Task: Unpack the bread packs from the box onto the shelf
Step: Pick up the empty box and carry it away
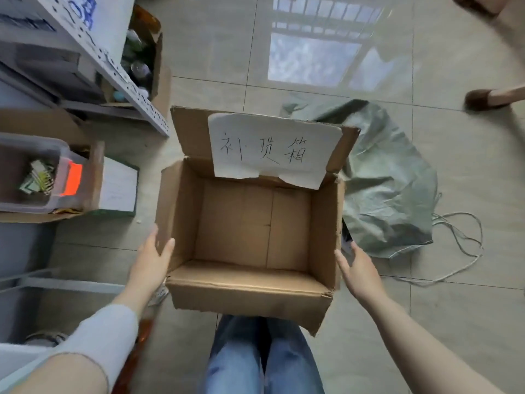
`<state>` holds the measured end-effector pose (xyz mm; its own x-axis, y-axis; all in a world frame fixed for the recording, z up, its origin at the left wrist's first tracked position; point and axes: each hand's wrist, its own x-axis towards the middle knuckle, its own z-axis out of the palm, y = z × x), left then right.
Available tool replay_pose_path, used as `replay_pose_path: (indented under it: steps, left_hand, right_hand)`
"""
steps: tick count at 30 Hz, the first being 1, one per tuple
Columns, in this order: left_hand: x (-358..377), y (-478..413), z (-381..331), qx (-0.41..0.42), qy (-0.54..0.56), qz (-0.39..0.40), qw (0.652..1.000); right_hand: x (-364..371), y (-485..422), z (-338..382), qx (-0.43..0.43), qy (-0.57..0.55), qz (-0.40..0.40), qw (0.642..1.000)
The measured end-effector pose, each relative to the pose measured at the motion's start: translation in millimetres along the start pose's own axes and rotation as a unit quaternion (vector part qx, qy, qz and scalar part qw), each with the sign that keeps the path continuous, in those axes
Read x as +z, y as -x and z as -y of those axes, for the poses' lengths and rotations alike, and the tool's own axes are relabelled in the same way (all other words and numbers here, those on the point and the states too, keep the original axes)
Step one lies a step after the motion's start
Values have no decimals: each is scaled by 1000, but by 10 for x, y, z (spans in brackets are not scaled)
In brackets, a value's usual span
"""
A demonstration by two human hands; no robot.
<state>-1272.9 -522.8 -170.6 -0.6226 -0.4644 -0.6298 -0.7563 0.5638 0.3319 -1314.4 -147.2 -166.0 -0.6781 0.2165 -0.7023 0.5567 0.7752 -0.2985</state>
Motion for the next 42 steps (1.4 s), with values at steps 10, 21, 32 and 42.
replay_pose_path:
  steps: [10,21,32,42]
  left_hand:
    - [440,-874,37,13,119,-23,993]
    - [427,-420,143,36,83,-113,989]
    - [-58,1663,549,-63,190,-174,964]
    - [336,3993,1432,-210,300,-312,877]
  right_hand:
    - [504,-858,-25,-16,-185,-71,980]
    - [419,-537,-22,5,-130,-140,982]
    - [-457,871,70,-128,-48,-77,988]
    - [-537,2115,382,-329,121,38,936]
